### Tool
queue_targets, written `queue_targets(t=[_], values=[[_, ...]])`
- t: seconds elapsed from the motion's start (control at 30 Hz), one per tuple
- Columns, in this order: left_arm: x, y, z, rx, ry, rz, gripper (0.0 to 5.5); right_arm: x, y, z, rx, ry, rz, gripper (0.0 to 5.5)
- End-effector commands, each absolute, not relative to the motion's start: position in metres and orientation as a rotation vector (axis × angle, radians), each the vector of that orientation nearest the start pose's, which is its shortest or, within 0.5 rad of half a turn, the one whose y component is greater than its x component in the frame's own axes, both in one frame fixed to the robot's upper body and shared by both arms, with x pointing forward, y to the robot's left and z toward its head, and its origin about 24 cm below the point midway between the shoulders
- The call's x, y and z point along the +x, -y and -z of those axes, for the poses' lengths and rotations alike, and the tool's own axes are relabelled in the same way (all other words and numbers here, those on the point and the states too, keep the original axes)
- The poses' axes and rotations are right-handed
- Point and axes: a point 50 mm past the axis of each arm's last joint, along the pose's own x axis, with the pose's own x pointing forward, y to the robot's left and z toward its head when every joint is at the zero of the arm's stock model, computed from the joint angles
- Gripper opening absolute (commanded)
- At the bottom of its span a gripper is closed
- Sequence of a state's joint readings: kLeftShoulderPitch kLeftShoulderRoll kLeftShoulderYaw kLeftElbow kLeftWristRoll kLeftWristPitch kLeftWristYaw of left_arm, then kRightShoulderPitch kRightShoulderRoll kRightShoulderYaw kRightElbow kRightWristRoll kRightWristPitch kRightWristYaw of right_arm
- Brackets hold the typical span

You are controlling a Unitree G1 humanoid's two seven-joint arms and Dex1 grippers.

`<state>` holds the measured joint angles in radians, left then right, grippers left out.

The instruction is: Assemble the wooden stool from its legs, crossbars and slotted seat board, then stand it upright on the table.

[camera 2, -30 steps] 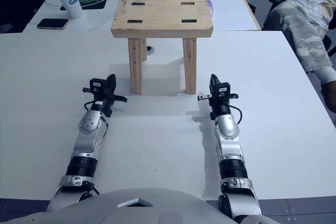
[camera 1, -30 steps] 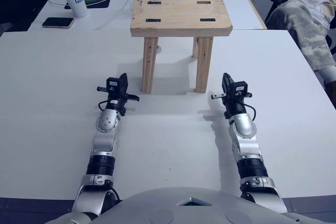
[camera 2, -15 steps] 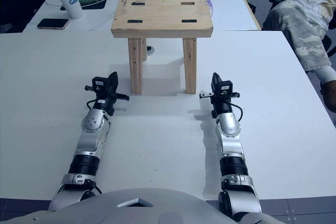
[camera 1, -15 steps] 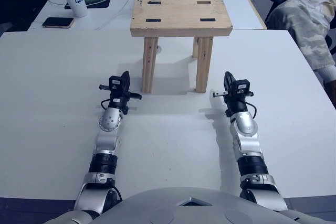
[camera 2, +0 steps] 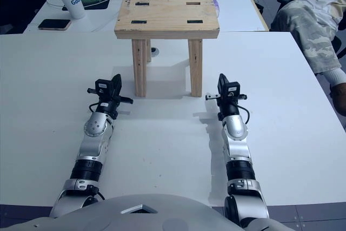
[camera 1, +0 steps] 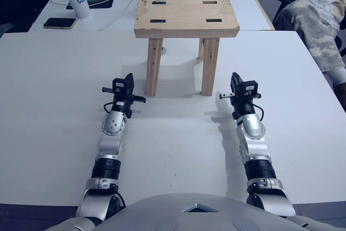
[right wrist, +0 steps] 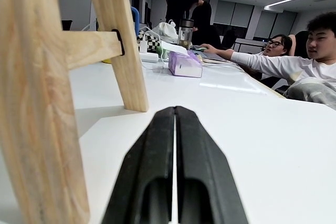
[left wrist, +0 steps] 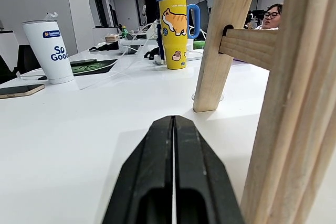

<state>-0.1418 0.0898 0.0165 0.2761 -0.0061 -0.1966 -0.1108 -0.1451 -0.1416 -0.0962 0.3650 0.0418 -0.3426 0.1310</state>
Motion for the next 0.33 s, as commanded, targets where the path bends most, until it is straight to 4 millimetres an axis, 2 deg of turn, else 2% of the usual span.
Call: queue_targets(t=[0.03, 0.33], values=[[0.2788, -0.1585, -0.0333, 0.102, 0.052, 0.127, 0.0, 0.2776, 0.1892, -0.0342, -0.097, 0.12, -0.062, 0.02], [0.2788, -0.1561, -0.0324, 0.099, 0.05, 0.122, 0.0, 0.2784, 0.1904, -0.0372, -0.106, 0.124, -0.082, 0.02]])
